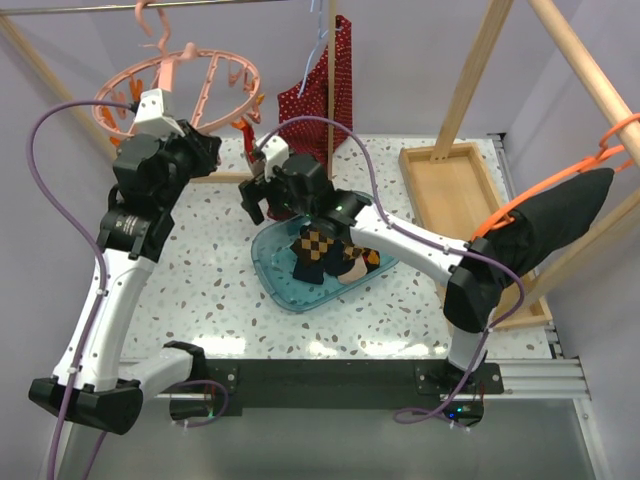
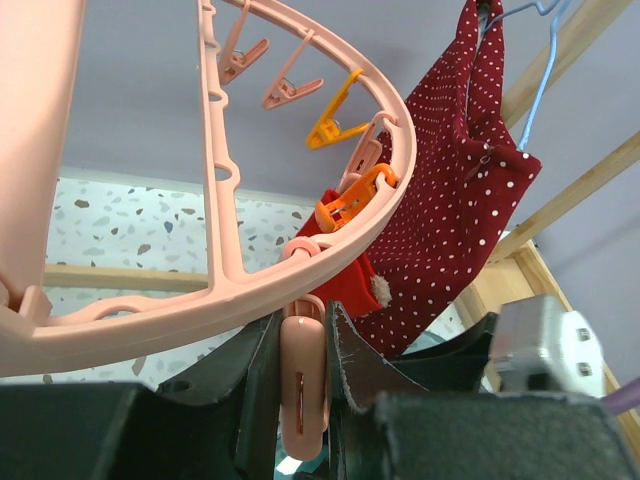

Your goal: Remove the socks clipped to the hanger

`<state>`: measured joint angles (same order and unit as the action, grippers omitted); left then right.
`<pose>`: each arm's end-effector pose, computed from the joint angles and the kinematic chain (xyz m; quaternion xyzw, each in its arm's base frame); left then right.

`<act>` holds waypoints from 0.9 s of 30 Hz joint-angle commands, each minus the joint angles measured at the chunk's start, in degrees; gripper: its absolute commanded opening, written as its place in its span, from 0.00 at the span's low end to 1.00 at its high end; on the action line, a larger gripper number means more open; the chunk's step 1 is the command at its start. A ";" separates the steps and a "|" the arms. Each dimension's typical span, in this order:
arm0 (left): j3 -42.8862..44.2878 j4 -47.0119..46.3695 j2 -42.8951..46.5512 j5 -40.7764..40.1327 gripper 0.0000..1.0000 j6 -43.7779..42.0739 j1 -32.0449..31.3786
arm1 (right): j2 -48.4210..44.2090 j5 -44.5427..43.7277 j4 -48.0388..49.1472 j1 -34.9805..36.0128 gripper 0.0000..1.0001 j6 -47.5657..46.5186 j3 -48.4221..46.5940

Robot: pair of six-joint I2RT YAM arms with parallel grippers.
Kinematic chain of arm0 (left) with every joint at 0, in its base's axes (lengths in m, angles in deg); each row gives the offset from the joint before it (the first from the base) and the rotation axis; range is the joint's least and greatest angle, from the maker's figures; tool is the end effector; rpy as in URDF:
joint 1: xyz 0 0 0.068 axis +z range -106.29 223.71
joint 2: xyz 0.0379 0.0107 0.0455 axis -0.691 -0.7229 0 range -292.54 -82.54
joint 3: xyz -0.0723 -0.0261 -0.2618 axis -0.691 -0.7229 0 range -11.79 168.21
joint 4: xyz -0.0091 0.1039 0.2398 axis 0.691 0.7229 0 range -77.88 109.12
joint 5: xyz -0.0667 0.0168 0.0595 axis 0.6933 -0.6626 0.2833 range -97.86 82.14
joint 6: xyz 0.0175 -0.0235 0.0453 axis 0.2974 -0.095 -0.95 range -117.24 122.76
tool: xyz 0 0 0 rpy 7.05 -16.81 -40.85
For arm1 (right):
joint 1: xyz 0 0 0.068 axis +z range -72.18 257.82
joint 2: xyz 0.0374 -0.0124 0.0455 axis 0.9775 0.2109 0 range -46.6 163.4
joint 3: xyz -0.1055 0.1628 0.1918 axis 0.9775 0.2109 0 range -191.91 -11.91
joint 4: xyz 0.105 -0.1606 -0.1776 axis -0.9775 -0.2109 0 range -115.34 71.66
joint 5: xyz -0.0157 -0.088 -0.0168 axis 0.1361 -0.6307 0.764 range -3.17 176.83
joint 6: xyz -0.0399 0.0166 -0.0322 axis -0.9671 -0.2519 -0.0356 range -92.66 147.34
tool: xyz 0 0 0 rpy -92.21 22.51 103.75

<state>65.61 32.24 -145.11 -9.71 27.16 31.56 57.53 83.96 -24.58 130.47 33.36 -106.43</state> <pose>0.2241 -0.0471 0.4585 -0.0896 0.7335 -0.2000 0.6434 0.2692 0.3498 0.3578 -0.3018 0.7385 0.2778 0.5351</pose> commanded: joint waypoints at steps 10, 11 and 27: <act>2.31 0.71 3.85 3.61 0.00 0.21 0.01 | 11.78 -13.29 12.73 2.38 0.76 -1.54 -11.04; 2.22 0.71 4.03 3.60 0.00 0.21 0.01 | 12.05 -14.52 13.44 2.38 0.71 -1.80 -10.95; 0.73 6.07 -0.62 -13.70 0.00 -3.57 2.55 | 5.55 -6.28 11.35 2.99 0.00 -1.98 -6.98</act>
<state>65.99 35.65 -143.40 -15.11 25.72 31.85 68.18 71.89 -11.31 132.96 31.29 -111.94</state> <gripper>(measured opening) 0.237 0.012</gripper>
